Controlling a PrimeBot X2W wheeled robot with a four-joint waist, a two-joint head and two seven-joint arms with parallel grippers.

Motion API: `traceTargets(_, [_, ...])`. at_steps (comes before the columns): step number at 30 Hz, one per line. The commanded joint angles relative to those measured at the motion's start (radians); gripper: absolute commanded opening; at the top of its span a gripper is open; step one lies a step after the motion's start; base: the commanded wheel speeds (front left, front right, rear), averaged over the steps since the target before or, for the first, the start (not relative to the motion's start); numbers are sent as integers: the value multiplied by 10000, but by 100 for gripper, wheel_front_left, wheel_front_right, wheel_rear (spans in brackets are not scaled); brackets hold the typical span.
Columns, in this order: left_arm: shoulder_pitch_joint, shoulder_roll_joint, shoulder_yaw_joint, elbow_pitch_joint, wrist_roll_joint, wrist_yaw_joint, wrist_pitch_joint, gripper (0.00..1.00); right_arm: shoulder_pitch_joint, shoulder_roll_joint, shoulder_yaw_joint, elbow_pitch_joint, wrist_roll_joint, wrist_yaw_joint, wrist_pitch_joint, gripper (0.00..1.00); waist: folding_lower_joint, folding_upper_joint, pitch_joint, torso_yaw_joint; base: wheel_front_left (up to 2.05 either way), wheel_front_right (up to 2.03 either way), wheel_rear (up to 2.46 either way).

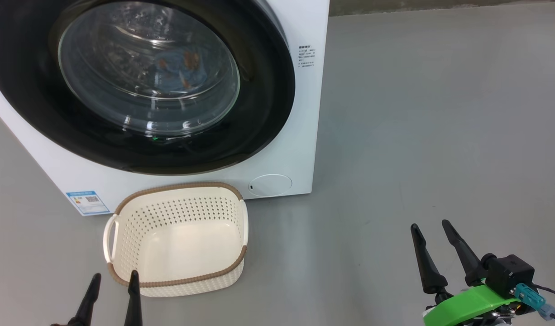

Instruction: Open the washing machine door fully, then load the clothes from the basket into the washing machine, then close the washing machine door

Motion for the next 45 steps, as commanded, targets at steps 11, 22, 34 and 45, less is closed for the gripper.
traceTargets(11, [-384, 131, 397, -51, 145, 10, -57, 100, -49, 17, 204, -242, -62, -11, -44, 100, 0, -1, -33, 96, 0, 0, 0])
traceTargets(22, [-453, 131, 437, 101, 68, -49, -57, 100, -97, 21, 235, -269, -42, -11, -44, 100, 0, -1, 29, 158, 0, 0, 0])
traceTargets(34, [-67, -219, 50, 1042, -437, -60, 158, 0, 186, 83, -34, 669, 406, 0, 101, 0, 5, -1, 21, 172, 0, 0, 0])
traceTargets(45, [-256, -188, 93, 1081, -1697, -97, 459, 0, 127, 86, -130, 637, 1602, -1, 402, 0, 0, -1, 4, 205, 0, 0, 0])
